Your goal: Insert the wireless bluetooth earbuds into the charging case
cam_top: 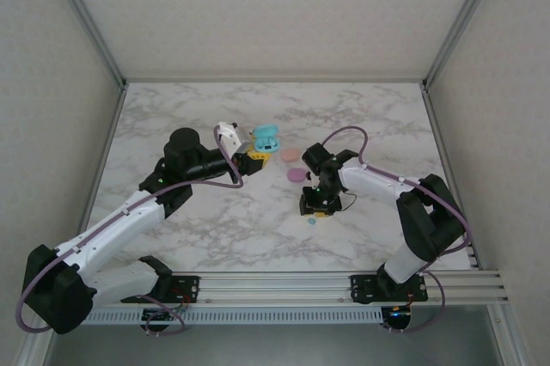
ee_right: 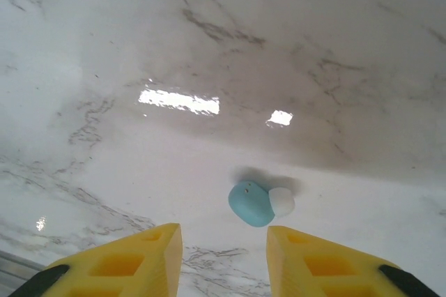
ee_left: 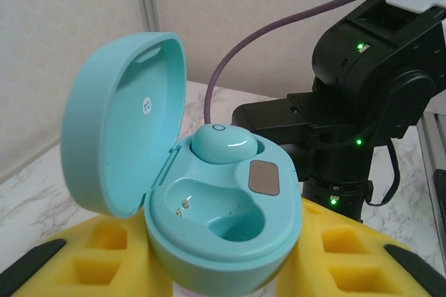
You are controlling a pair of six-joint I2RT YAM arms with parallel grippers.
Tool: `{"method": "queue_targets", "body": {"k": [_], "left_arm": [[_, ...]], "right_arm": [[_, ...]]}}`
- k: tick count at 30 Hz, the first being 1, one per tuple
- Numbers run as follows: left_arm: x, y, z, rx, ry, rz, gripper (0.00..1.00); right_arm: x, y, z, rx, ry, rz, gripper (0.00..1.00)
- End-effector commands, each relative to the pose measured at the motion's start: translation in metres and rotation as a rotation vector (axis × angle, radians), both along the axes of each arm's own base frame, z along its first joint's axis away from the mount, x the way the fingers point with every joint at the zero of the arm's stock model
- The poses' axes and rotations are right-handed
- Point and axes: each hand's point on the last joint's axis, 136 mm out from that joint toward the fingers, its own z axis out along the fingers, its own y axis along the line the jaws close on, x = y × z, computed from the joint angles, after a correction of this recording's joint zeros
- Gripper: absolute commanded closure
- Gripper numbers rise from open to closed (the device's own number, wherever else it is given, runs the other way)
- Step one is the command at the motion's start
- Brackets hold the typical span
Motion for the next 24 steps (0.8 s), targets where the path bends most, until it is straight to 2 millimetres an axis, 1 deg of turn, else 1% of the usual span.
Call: {"method": "queue_targets", "body": {"k": [1,5,10,13,20,24], "left_arm": [[-0.007,0.003,0.011,-0.015,-0.032,0.008,0.71],[-0.009,0.009,0.012,-0.008,-0.041,0.032,0.71],[-0.013,0.017,0.016,-0.012,-0.053,0.055,0.71],[-0.015,0.019,0.016,-0.011,-0.054,0.062,0.71],[-0.014,0.02,0.017,-0.011,-0.053,0.07,0.71],[-0.013,0.019,0.017,-0.009,-0.051,0.071,0.71]], "right_arm": [[0.003,-0.001,0.009,-0.023,-0.055,0.139,0.63],[0.006,0.004,0.006,-0.029,-0.061,0.223,0.63],[0.003,0.004,-0.011,-0.078,-0.016,0.287,0.63],[0.001,0.005,-0.017,-0.092,-0.001,0.315,0.62],[0.002,0.0,-0.023,-0.137,0.012,0.362,0.62],[-0.004,-0.002,-0.026,-0.138,0.04,0.375,0.62]]}}
